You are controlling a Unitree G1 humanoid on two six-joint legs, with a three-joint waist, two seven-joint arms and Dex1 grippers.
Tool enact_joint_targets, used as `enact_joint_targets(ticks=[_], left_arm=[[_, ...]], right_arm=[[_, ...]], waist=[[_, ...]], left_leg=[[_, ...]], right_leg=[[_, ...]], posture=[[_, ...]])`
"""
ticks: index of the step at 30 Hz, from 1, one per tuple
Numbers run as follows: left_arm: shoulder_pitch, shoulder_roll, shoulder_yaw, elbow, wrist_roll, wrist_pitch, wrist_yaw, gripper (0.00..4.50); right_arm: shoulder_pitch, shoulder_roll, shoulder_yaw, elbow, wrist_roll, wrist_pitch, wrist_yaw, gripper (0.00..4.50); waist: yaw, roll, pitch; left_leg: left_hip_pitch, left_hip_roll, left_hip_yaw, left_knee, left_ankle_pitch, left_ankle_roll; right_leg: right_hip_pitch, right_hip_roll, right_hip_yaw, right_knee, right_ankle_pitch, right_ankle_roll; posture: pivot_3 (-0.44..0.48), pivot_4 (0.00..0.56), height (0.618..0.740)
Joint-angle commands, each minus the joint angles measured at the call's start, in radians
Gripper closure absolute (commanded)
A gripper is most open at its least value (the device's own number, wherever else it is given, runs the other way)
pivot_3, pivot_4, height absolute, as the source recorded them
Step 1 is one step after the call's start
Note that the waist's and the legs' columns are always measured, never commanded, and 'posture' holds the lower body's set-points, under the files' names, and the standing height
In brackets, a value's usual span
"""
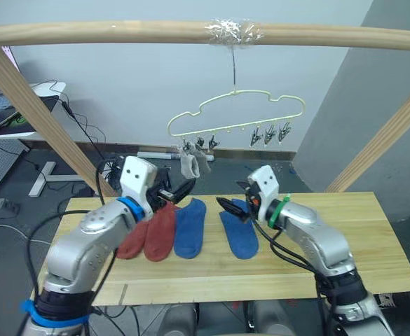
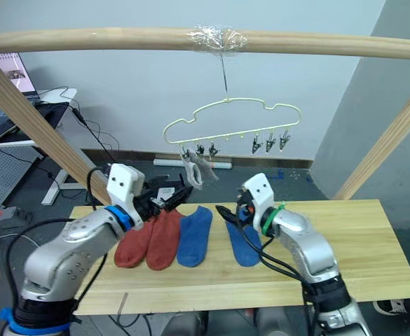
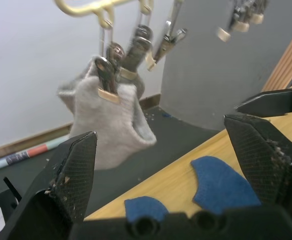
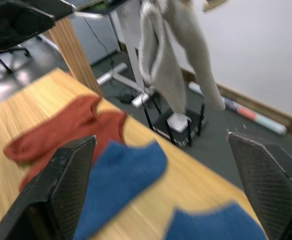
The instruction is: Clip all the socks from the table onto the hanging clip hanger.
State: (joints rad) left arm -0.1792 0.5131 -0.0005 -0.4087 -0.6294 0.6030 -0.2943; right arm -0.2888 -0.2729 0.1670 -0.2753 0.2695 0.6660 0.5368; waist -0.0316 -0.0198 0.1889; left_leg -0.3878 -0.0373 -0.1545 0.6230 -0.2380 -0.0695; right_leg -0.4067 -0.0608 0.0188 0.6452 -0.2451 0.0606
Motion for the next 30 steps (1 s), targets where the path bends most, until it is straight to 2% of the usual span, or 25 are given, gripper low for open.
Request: enact_joint_targets(ticks=[1,2,8,16,30], left_arm=[[-0.038,-0.082,-0.025,0.008,0.116,-0.145,0.021,0.39],[-0.047,-0.111,-0.029,0.023,0.138,-0.174,0.025,0.55],[-0.107,-0.229,-0.097,0.119,0.271,-0.275,0.033,2.42],[-0.185,-0.374,-0.092,0.262,0.351,-0.331,0.080,2.42],[-0.286,-0.437,-0.067,0.477,0.430,-0.456,0.070,2.42]], right_arm=[[0.013,-0.047,-0.075,-0.141,0.072,0.028,0.029,0.00],[0.015,-0.062,-0.084,-0.158,0.075,0.029,0.029,0.00],[0.021,-0.109,-0.115,-0.192,0.070,0.010,0.008,0.00],[0.009,-0.080,-0.128,-0.217,0.080,0.000,-0.042,0.00],[-0.012,-0.098,-0.162,-0.275,0.137,0.027,-0.049,0.00]], waist=[[0.002,0.000,0.000],[0.002,0.000,0.000],[-0.003,0.000,0.000],[-0.005,0.000,0.000],[-0.026,0.000,0.000]], left_leg=[[0.000,0.000,0.000,0.000,0.000,0.000],[0.000,0.000,0.000,0.001,0.000,0.000],[0.001,0.001,0.001,0.002,0.000,0.000],[0.000,0.001,0.001,0.004,0.000,0.001],[0.000,0.000,0.000,0.005,0.000,0.001]], right_leg=[[0.000,0.000,0.000,0.000,0.000,0.000],[0.000,0.000,0.000,0.000,0.000,0.001],[0.001,0.001,-0.001,0.001,-0.001,0.003],[0.001,0.001,-0.001,0.001,0.000,0.003],[0.002,0.001,-0.001,0.002,0.001,0.004]], posture=[[-0.062,0.139,0.740],[-0.065,0.139,0.740],[-0.085,0.137,0.740],[-0.114,0.147,0.740],[-0.155,0.153,0.740]])
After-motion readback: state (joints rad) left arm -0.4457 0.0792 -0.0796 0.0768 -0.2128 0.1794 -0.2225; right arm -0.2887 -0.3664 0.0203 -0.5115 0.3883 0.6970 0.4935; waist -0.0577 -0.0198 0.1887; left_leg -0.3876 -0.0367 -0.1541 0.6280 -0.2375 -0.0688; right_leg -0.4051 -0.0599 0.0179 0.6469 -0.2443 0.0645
